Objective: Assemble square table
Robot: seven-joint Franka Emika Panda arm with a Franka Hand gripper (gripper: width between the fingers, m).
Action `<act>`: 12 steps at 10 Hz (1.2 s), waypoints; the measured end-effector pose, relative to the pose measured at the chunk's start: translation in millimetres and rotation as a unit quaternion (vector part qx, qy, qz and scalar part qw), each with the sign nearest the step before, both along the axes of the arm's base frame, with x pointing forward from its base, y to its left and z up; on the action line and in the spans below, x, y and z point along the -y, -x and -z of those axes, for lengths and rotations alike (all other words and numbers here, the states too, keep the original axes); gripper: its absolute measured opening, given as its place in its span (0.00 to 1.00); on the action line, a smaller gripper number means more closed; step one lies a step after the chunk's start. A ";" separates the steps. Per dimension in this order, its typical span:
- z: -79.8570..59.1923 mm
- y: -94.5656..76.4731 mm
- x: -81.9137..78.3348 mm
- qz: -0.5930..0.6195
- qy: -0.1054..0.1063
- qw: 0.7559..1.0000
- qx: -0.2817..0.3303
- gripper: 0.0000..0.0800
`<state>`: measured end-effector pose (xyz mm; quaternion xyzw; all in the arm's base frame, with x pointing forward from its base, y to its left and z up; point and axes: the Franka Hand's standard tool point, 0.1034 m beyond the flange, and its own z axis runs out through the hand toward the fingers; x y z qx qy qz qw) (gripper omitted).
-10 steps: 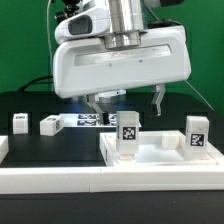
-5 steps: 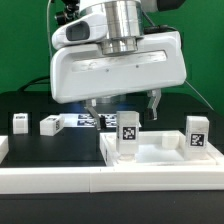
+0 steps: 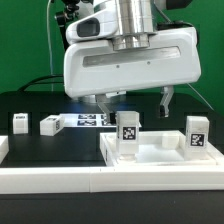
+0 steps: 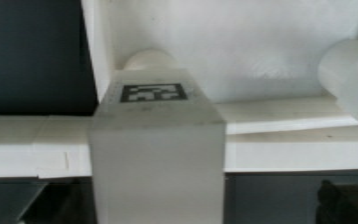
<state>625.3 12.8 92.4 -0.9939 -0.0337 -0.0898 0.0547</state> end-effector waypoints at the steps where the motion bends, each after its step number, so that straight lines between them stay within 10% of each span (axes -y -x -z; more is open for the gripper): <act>1: 0.0 -0.2 3.8 0.002 0.001 1.000 0.000 0.81; 7: 9.4 7.4 6.9 -0.015 0.009 1.000 0.007 0.81; 9: 12.0 9.4 6.9 -0.023 0.011 1.000 0.006 0.47; 12: 13.7 10.1 10.1 -0.027 0.012 1.000 0.005 0.36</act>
Offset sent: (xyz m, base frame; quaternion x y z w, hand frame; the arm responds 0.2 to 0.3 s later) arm -0.0130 -0.0068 -0.0080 -0.0067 0.0138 -0.0285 0.9995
